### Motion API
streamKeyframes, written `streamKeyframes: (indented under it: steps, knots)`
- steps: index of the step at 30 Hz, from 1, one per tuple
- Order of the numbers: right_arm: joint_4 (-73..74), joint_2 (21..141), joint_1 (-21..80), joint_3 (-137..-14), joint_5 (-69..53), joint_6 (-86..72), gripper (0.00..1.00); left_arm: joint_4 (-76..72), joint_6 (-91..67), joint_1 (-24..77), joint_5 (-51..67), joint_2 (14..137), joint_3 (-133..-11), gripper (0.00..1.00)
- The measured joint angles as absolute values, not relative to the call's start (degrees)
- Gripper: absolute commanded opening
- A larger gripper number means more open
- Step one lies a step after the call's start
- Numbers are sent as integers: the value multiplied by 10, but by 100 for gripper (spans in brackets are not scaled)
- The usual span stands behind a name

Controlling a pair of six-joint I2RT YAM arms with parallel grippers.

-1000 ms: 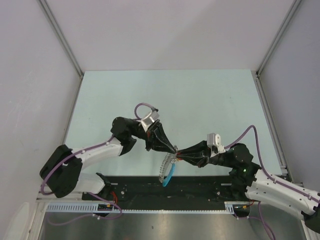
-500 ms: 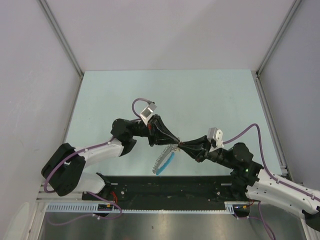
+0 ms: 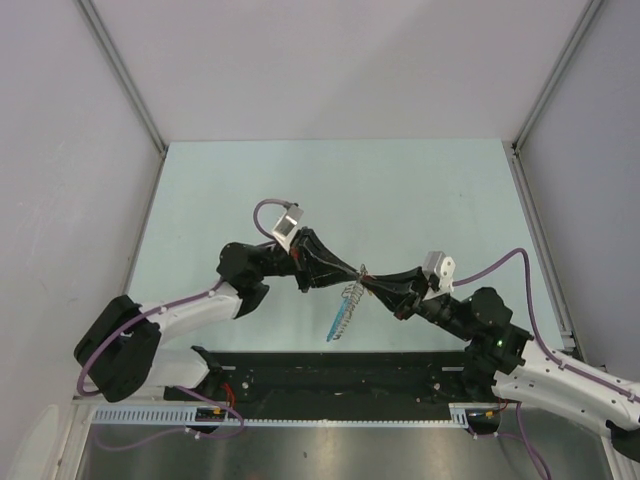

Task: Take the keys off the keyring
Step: Remove the key from the keyring.

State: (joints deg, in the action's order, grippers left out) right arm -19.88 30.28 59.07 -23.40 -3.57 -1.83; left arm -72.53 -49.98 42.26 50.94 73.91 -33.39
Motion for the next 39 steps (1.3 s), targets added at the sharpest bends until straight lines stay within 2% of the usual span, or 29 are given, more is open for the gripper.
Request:
streamKeyframes:
  steps: [19,27,39]
  knots:
    - [-178,295,592,-234,-28,-24,0,-722,-518,424,502,725,-319,0]
    - [-147,270,592,-234,-33,-25,0,-728,-555,417,572,779,-373,0]
    - [-162,288,591,-234,-27,-25,0,-728,-590,417,555,795,-392,0]
